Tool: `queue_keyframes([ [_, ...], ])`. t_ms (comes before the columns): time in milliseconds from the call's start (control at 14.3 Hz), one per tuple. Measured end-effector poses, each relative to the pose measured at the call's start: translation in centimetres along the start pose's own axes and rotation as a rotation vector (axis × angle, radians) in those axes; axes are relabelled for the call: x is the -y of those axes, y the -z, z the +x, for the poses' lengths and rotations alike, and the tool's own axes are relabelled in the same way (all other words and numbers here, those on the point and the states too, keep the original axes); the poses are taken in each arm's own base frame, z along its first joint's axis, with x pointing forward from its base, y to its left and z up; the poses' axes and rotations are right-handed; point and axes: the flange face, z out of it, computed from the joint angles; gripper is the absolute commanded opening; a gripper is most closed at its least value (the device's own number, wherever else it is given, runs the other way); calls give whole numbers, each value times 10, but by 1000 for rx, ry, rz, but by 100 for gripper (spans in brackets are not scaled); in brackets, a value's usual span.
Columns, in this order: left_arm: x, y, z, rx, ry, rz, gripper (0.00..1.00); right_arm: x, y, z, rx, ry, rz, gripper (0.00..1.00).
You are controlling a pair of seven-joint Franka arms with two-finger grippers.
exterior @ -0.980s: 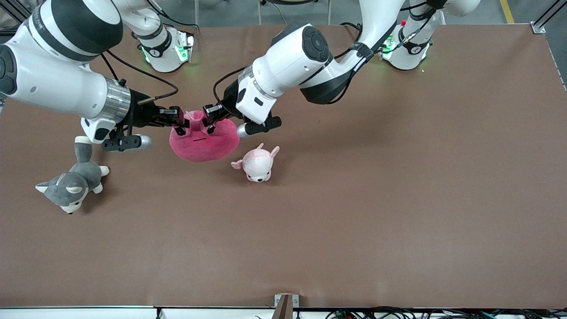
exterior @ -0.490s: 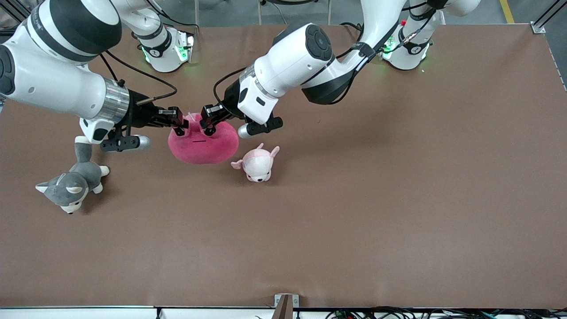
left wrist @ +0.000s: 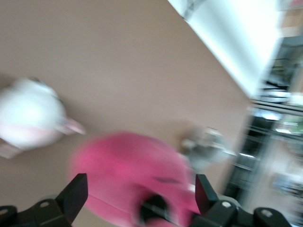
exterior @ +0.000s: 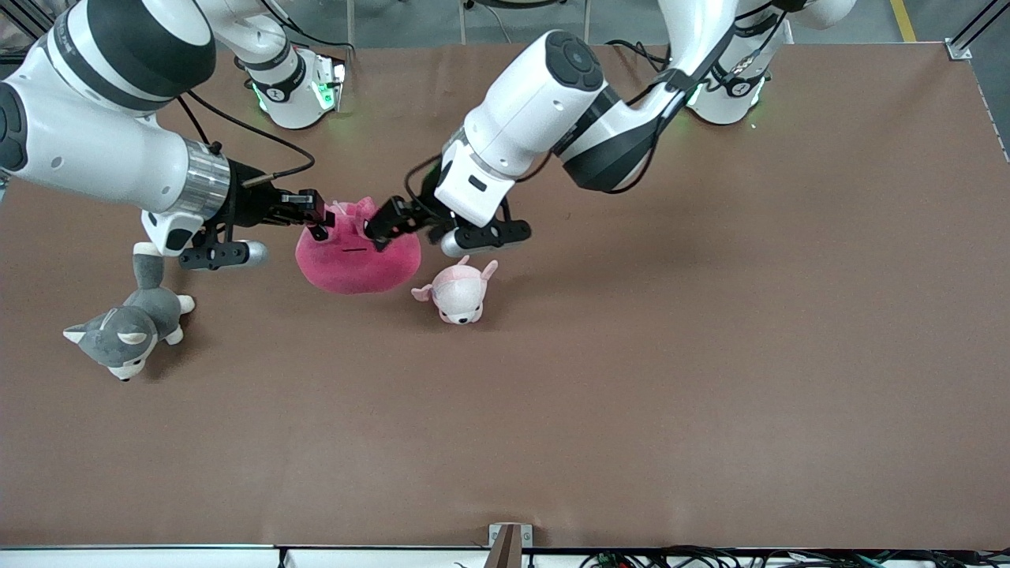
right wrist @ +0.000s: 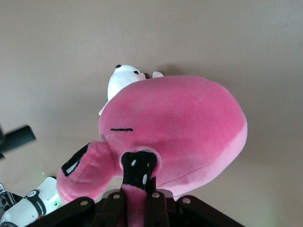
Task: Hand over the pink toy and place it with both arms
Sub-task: 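Open the left gripper and withdraw it while the right gripper holds the plush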
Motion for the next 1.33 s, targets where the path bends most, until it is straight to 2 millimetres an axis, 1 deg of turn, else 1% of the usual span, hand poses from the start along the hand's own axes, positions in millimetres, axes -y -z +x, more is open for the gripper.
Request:
queue_keyframes([
  [70, 11, 5, 10, -33, -42, 96, 100, -9, 0, 4, 0, 1, -7, 2],
  [140, 20, 14, 25, -53, -76, 164, 100, -22, 1, 10, -1, 2, -13, 2],
  [280, 39, 44, 61, -62, -145, 243, 100, -62, 5, 25, 10, -19, -18, 2],
  [350, 53, 61, 82, -55, -172, 293, 100, -86, 7, 34, 17, -38, -13, 2],
  [420, 69, 78, 105, -44, -195, 346, 100, -108, 7, 42, 23, -51, -7, 2],
  [560, 110, 111, 152, -16, -225, 453, 100, -145, 1, 55, 40, -79, 3, 2],
  [700, 150, 146, 196, -22, -271, 571, 100, -176, -11, 68, 63, -100, 13, 2],
  [770, 165, 165, 212, -33, -314, 619, 100, -188, -18, 74, 74, -105, 18, 2],
  [910, 186, 200, 232, -33, -387, 683, 100, -205, -33, 84, 91, -127, 31, 2],
  [1050, 201, 234, 246, -42, -411, 699, 100, -215, -45, 91, 107, -144, 58, 2],
  [1190, 216, 273, 251, -39, -422, 713, 100, -222, -54, 96, 117, -156, 68, 2],
  [1330, 231, 310, 250, -3, -451, 729, 100, -230, -62, 101, 115, -149, 69, 2],
])
